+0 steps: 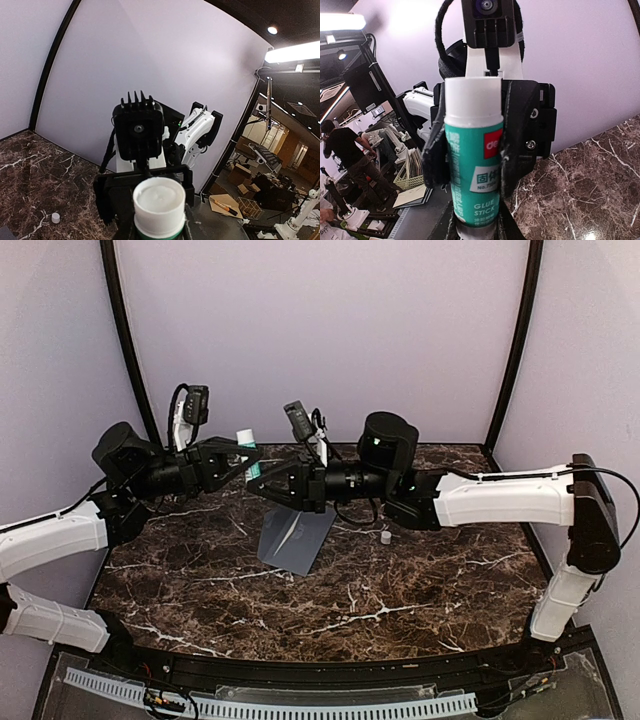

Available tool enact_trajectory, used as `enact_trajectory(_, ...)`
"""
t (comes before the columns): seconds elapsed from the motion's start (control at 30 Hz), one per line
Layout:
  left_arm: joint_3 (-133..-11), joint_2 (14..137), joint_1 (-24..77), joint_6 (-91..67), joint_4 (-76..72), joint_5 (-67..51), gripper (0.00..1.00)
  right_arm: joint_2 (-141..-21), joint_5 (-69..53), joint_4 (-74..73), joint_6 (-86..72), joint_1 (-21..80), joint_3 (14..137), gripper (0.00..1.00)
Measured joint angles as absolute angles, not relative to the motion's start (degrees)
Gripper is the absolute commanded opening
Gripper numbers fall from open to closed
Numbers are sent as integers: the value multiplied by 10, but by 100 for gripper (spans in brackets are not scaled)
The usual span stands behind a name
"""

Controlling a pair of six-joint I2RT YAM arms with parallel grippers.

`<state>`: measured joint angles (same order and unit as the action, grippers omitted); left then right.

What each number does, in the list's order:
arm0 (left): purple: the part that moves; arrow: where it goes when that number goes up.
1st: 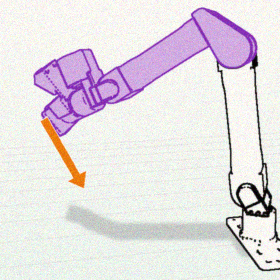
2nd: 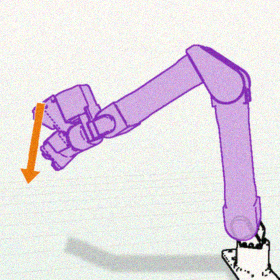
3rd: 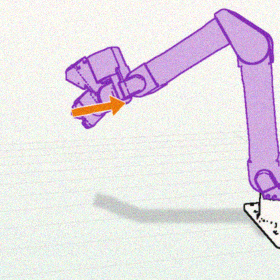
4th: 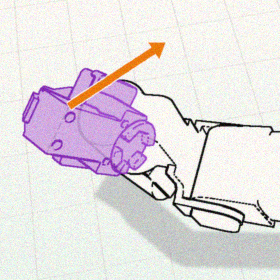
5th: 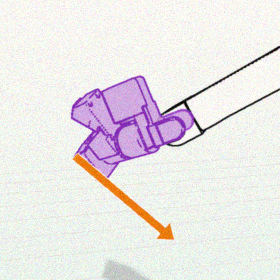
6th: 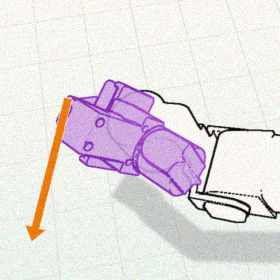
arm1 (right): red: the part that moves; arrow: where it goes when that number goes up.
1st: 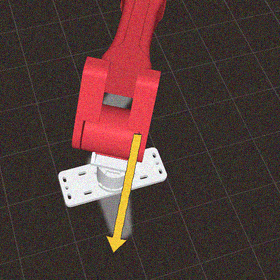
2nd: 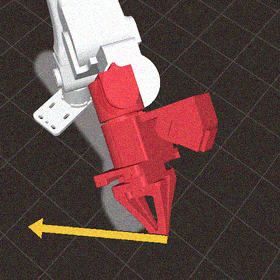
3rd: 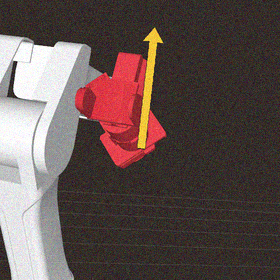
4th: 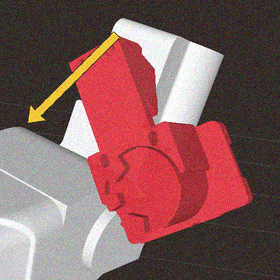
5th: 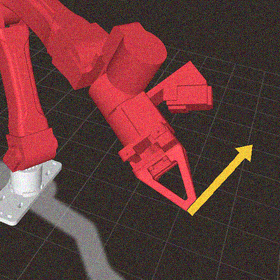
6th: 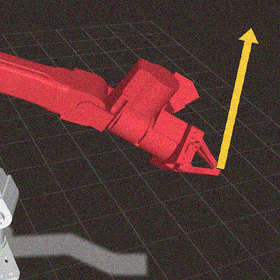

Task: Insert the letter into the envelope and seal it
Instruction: Unscrew the solid glue.

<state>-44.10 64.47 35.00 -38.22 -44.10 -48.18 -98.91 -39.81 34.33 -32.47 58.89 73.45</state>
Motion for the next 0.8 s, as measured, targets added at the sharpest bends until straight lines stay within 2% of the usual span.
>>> enact_trajectory(0.07,-441,645,350,-382,-441,-484,0,-989,-399,343,-325,589,735,25)
enact_trajectory(0.23,-441,641,347,-363,-420,-469,0,-980,-387,342,-322,584,728,54)
enact_trajectory(0.37,-441,622,345,-331,-370,-411,0,-948,-347,331,-315,571,714,66)
enact_trajectory(0.5,-441,600,345,-305,-326,-345,0,-922,-288,305,-297,566,708,67)
enact_trajectory(0.8,-451,591,345,-289,-243,-217,0,-937,-166,184,-266,576,730,61)
